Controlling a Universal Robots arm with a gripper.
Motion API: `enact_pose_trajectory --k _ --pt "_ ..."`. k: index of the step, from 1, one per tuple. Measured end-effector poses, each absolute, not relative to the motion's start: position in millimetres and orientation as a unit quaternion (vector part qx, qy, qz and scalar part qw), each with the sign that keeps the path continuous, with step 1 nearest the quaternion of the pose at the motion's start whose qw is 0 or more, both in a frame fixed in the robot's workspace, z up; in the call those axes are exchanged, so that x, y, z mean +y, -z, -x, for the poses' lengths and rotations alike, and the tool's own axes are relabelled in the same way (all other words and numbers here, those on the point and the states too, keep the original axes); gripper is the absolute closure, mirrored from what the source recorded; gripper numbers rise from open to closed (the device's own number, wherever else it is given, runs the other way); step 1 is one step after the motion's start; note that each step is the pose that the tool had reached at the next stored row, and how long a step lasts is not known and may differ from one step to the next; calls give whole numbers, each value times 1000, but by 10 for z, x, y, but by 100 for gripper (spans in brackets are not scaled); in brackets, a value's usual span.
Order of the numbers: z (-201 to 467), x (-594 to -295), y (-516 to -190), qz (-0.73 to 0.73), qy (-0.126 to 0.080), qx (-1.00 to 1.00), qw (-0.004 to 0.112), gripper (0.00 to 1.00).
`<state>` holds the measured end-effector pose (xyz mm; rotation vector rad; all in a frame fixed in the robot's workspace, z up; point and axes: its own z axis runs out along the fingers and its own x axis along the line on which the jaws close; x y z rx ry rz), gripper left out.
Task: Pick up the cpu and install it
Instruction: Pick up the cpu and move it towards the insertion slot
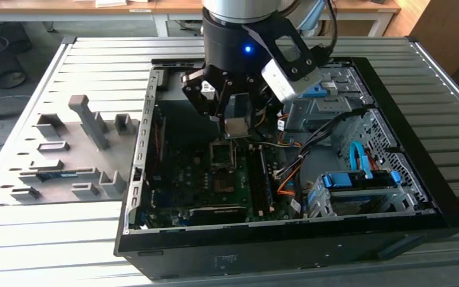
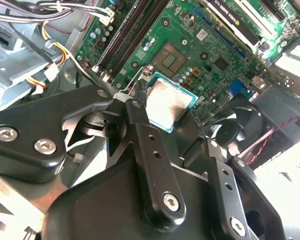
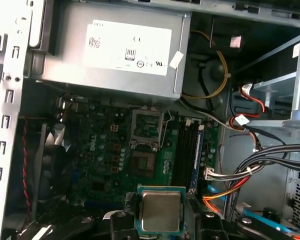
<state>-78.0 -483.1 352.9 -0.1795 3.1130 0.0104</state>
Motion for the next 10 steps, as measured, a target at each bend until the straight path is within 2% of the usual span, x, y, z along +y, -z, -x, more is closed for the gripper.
enact_pose_trajectory --k 10 --pt "780 -4838 -3368 58 -6 998 12 53"
